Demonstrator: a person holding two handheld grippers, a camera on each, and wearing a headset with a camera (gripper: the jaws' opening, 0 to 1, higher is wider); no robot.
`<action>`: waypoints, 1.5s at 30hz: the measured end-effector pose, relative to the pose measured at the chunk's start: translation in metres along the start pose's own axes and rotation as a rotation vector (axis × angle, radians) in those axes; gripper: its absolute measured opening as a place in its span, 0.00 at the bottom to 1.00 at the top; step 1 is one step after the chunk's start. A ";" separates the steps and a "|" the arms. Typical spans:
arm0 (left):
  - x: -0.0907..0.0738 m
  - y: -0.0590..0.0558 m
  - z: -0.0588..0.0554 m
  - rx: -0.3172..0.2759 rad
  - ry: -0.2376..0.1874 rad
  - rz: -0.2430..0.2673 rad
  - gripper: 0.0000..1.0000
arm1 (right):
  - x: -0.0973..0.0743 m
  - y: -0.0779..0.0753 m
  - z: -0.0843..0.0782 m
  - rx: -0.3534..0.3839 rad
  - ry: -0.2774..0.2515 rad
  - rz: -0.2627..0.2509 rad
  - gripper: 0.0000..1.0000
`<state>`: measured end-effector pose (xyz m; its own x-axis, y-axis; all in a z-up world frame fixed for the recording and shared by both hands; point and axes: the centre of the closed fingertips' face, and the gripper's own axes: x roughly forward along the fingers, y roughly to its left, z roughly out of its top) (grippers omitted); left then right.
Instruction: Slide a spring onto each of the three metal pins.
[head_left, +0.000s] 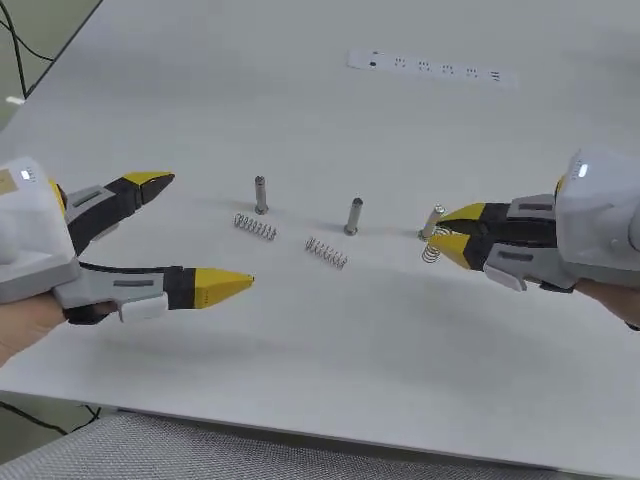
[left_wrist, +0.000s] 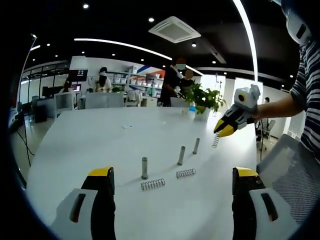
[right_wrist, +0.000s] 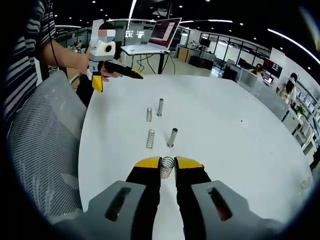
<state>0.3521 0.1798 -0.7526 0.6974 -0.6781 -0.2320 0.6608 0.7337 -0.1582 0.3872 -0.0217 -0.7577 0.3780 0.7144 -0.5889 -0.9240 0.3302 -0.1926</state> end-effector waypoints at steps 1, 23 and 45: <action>0.000 0.000 -0.001 0.005 0.004 0.001 0.97 | -0.001 -0.003 0.000 0.005 -0.002 -0.004 0.12; -0.006 0.001 -0.005 0.000 0.021 0.015 0.97 | 0.003 -0.056 0.005 0.037 -0.004 -0.114 0.12; -0.007 0.002 0.000 0.000 0.027 0.020 0.97 | 0.012 -0.061 0.006 0.073 0.004 -0.109 0.12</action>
<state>0.3488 0.1864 -0.7514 0.7024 -0.6622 -0.2609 0.6470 0.7469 -0.1537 0.4483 -0.0290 -0.7485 0.4760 0.6690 -0.5709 -0.8706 0.4503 -0.1981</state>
